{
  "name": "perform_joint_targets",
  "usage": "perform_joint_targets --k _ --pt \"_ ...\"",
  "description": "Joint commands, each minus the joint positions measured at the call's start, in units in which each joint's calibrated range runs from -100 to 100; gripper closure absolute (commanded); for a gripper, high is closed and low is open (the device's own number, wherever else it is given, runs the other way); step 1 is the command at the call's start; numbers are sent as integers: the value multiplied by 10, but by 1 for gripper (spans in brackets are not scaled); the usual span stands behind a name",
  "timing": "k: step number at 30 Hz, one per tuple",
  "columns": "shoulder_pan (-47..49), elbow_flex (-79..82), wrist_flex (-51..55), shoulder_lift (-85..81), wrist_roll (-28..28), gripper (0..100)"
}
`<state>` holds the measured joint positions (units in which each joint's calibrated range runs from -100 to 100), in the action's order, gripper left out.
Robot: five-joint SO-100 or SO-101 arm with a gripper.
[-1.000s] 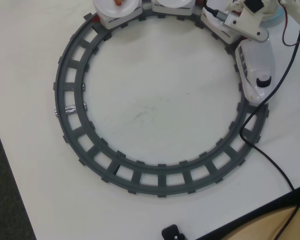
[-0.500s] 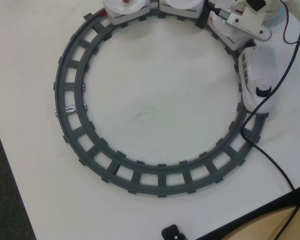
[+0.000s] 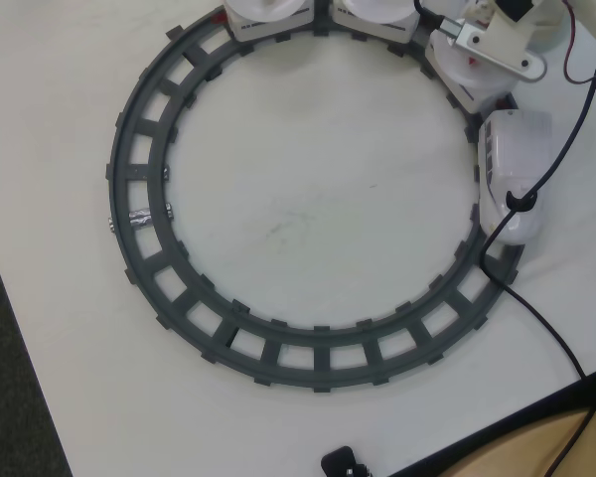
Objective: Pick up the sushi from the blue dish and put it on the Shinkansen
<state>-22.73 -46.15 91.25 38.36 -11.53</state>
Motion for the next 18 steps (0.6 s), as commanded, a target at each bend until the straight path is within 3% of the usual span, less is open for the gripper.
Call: perform_joint_targets --k 1,18 --pt "8 -15 4 -7 2 83" --pt "20 -34 73 -18 3 69"
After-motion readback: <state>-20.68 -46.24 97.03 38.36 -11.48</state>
